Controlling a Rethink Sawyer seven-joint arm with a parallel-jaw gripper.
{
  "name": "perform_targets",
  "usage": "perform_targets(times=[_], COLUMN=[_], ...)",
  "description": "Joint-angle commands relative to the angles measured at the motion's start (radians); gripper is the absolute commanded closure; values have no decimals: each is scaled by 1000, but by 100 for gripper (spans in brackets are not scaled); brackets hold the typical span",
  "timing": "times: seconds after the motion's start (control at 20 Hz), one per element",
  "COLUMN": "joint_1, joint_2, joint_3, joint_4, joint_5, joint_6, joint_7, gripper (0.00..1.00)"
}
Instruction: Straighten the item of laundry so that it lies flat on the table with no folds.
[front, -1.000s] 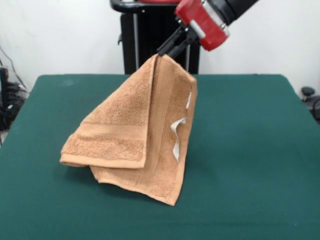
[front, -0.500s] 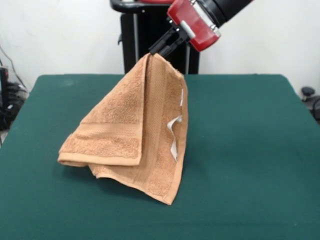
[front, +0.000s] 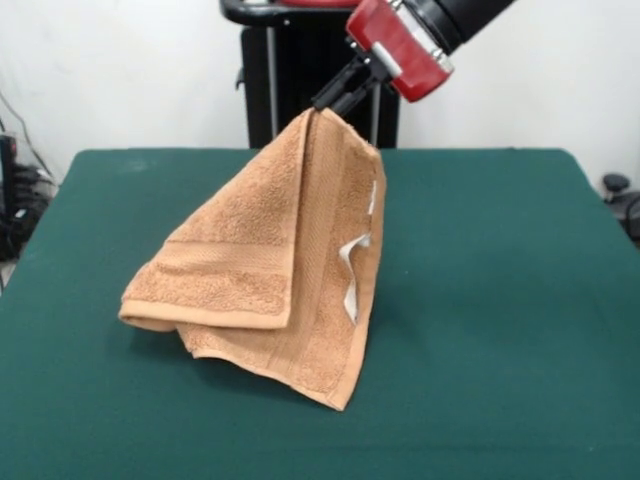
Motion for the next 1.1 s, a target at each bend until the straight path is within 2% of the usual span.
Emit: perform_targets(times=[0.05,0.55,1.1], joint_1=[19,78,171], joint_2=[-1,23,147], joint_3=[41,51,31], joint_4=[22,-39,-160], joint_5=[109,211,299], joint_6=[10,92,172], joint_7=[110,114,210], gripper=[100,100,100])
